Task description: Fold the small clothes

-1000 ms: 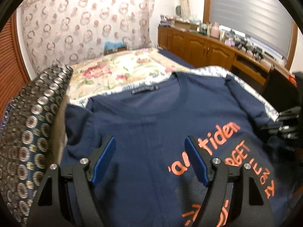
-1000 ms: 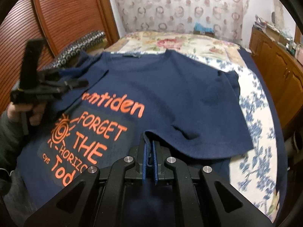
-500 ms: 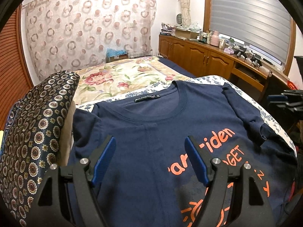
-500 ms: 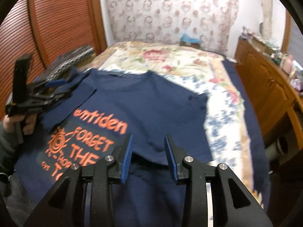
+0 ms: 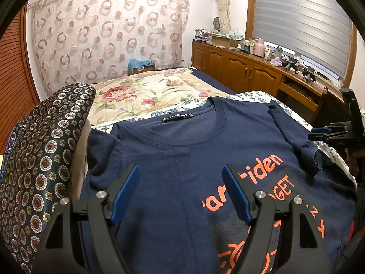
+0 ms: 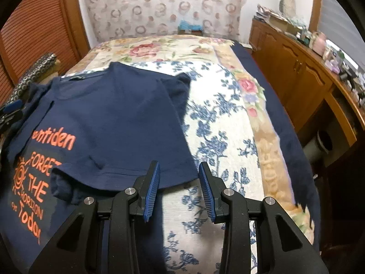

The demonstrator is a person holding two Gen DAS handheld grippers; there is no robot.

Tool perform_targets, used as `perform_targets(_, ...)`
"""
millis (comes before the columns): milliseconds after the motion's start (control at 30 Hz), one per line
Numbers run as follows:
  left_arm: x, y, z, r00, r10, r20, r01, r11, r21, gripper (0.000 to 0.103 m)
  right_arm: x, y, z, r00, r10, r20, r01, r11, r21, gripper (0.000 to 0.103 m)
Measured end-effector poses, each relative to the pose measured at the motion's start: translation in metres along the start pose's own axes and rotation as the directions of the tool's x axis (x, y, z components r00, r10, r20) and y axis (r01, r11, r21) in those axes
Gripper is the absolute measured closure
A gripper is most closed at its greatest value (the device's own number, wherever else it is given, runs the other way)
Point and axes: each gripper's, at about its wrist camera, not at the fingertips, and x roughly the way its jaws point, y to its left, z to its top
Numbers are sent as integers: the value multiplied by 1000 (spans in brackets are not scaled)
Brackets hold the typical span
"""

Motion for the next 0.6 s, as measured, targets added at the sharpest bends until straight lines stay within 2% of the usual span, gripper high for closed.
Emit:
perform_targets(300,1,-2,0,1000,1,-2,-1,1000,0,28,5,-5,-2,1000,21,-2,-21,1000,11,69)
perform_targets(433,1,-2,0,1000,2,1,-2,1000,0,28,3,0,-1,998,57,-4,-57,998,-25,93)
perform_targets(500,1,-2,0,1000,4,7,-4,1000,-2,28,-1,5,1,997,71,5,-70,997,-40,98)
perform_targets(600,0,-2,-1,1000,7,12,-7,1000,-4,28,-12,14,9,994,90,56,-88,995,-50,101)
